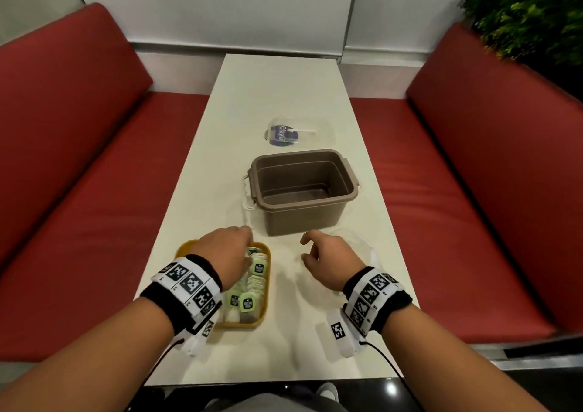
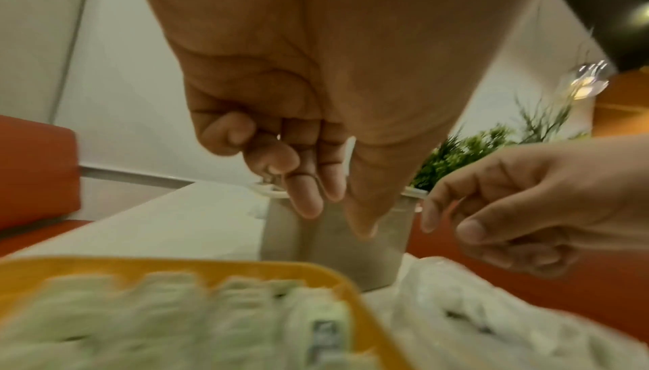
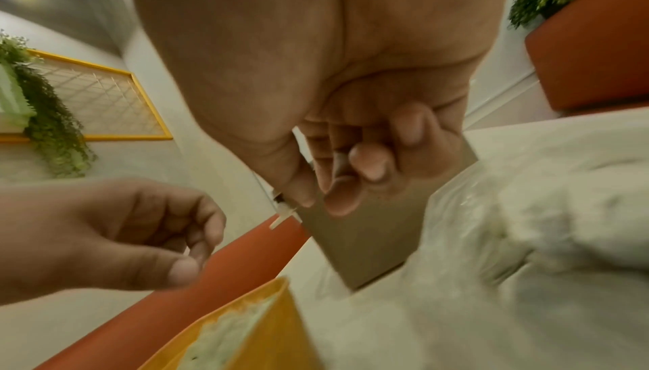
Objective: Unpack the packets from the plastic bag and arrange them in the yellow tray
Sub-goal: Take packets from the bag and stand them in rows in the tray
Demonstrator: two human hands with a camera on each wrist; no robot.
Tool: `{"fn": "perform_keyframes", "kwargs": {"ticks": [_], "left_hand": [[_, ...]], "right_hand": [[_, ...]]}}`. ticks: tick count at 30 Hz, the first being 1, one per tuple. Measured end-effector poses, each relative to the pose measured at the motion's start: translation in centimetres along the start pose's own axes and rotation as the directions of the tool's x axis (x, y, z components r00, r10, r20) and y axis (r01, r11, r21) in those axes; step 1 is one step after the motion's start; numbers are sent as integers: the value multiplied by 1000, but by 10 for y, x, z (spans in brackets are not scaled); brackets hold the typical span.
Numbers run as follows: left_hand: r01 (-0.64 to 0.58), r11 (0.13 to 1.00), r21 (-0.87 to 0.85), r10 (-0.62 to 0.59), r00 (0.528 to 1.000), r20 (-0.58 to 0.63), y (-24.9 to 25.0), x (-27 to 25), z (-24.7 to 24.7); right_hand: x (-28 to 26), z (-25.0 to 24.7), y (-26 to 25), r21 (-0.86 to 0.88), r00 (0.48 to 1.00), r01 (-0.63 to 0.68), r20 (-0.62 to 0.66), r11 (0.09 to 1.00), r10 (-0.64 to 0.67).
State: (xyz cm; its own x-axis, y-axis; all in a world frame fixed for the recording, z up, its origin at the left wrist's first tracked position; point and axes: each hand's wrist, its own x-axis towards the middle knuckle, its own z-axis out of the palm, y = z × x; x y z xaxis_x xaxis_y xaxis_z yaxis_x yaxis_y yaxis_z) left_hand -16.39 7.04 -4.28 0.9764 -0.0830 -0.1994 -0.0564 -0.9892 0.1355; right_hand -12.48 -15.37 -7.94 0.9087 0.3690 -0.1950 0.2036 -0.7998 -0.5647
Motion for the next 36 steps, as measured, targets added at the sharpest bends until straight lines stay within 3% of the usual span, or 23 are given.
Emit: {"fn": "perform_keyframes", "kwargs": {"ticks": [4, 8, 14, 18, 25, 30, 33, 36], "left_hand": [[-188, 976, -112, 184, 982, -47, 71, 26, 10], [-259, 957, -130, 263, 965, 12, 127, 54, 38], [-90, 991, -102, 101, 990, 104, 173, 88, 80], [19, 977, -212, -4, 998, 70, 179, 96, 93], [-66, 938, -341, 46, 997, -66, 177, 88, 76], [-174, 882, -438, 130, 983, -128, 180, 82, 59], [-134, 879, -458, 72, 986, -149, 174, 85, 61], [-3, 935, -354, -39, 993, -112, 161, 94, 73]], "right_hand": [[-6, -28, 50, -80, 995, -82, -66, 993, 77], [-15, -43, 99, -181, 989, -148, -40, 972, 143], [-24, -41, 138, -103, 991, -110, 59, 989, 117], [-22, -37, 148, -62, 993, -79, 88, 995, 84], [-15, -44, 151, -13, 998, -12, 61, 1000, 13], [-14, -50, 145, 162, 996, 91, -28, 983, -87], [-15, -47, 146, 190, 997, 75, -27, 979, -72], [-15, -43, 148, 249, 999, 27, -35, 968, -19]]}}
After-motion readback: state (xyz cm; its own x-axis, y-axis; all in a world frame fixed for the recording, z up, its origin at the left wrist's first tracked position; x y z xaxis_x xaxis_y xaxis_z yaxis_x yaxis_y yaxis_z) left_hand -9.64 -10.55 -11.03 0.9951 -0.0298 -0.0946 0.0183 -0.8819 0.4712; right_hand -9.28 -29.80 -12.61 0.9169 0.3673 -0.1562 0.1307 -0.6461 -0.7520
